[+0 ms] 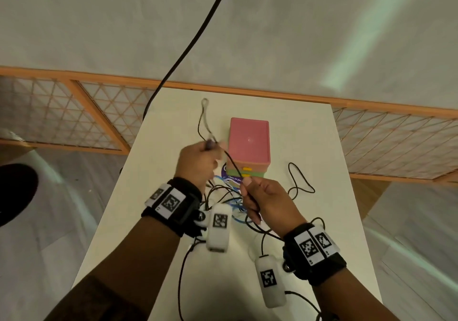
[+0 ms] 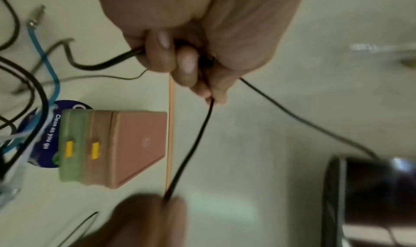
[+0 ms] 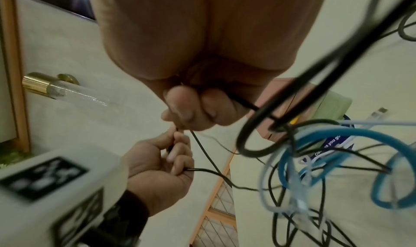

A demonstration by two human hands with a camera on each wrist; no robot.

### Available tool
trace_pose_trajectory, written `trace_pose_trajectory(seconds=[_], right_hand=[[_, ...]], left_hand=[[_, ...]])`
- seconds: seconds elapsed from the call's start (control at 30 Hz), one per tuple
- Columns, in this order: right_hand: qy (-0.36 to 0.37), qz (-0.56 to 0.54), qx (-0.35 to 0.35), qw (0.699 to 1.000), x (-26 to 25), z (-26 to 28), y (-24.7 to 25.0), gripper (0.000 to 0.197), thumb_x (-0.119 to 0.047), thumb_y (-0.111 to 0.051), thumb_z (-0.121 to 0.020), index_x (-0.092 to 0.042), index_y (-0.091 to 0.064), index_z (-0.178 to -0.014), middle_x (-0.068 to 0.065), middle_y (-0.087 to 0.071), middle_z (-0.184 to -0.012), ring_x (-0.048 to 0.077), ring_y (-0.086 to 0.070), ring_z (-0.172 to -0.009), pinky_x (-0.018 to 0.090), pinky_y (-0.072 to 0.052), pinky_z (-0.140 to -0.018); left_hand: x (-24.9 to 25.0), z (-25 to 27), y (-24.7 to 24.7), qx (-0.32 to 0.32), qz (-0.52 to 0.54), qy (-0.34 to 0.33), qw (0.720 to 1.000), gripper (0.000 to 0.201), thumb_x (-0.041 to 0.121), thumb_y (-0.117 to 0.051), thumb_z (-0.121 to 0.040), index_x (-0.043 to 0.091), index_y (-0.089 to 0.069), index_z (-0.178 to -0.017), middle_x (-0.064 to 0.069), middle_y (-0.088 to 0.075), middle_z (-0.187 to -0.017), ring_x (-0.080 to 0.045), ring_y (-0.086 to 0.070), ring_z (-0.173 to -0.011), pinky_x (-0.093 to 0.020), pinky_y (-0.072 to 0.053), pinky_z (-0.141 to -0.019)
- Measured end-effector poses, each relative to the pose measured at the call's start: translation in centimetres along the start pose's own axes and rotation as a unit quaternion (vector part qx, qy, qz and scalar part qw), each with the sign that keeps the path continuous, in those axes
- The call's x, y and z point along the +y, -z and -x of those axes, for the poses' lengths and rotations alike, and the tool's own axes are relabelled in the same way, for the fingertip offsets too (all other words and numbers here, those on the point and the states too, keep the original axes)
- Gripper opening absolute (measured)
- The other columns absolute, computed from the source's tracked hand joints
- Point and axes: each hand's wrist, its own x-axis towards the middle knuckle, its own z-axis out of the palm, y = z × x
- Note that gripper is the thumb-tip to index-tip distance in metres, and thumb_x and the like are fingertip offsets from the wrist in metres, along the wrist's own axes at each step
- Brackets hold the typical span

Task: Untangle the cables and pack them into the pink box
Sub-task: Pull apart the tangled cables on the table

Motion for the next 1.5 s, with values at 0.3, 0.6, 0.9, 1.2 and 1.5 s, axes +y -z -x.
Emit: trace_pose_trajectory(seconds=[0.3, 0.6, 0.9, 1.2, 1.5], right_hand=[[0.006, -0.016, 0.011, 1.000, -0.2, 0.2, -0.1, 0.035, -0.021, -0.040, -0.109, -0.008, -0.054, -0.080, -0.004, -0.036, -0.052, 0.014, -0.030, -0.040, 0.023, -0.029, -0.040], [0.006, -0.001, 0.013, 1.000, 0.0, 0.0, 0.1, 0.035, -0.023, -0.040, -0.109, -0.007, -0.054, -0.081, -0.004, -0.037, -0.053, 0.016, -0.030, -0.042, 0.025, -0.030, -0.042], [0.004, -0.029, 0.027, 0.999, 0.2, 0.2, 0.1, 0.034, -0.024, -0.041, -0.109, -0.008, -0.052, -0.080, -0.007, -0.032, -0.050, 0.009, -0.025, -0.042, 0.021, -0.024, -0.040], [0.015, -0.021, 0.024, 0.999, 0.5, 0.3, 0.1, 0.035, -0.023, -0.041, -0.108, -0.010, -0.054, -0.078, -0.004, -0.031, -0.053, 0.009, -0.024, -0.044, 0.022, -0.024, -0.042], [0.013, -0.016, 0.024, 0.999, 0.2, 0.0, 0.2, 0.032, -0.019, -0.041, -0.108, -0.007, -0.056, -0.083, -0.008, -0.037, -0.051, 0.009, -0.030, -0.040, 0.021, -0.030, -0.041]], left_hand=[[0.2, 1.0, -0.8, -0.038, -0.098, -0.066, 0.992, 0.025, 0.021, -0.074, -0.094, -0.003, -0.074, -0.086, -0.009, -0.058, -0.069, -0.007, -0.037, -0.043, -0.019, -0.030, -0.044], [-0.1, 2.8, -1.4, -0.121, -0.128, -0.083, 0.981, 0.031, 0.027, -0.073, -0.096, 0.002, -0.072, -0.078, 0.009, -0.059, -0.054, -0.002, -0.043, -0.041, -0.012, -0.033, -0.043], [-0.4, 2.1, -0.4, -0.209, -0.195, -0.056, 0.957, 0.028, 0.024, -0.075, -0.093, -0.004, -0.076, -0.099, -0.014, -0.062, -0.080, -0.005, -0.040, -0.044, -0.015, -0.032, -0.042], [-0.7, 2.8, -0.6, -0.198, -0.071, 0.049, 0.977, 0.032, 0.038, -0.077, -0.090, 0.006, -0.075, -0.090, -0.009, -0.060, -0.080, -0.007, -0.033, -0.046, -0.019, -0.025, -0.040], [-1.1, 1.4, -0.7, -0.099, -0.070, -0.006, 0.993, 0.029, 0.026, -0.074, -0.094, -0.003, -0.074, -0.092, -0.010, -0.057, -0.075, -0.011, -0.034, -0.046, -0.019, -0.027, -0.040]])
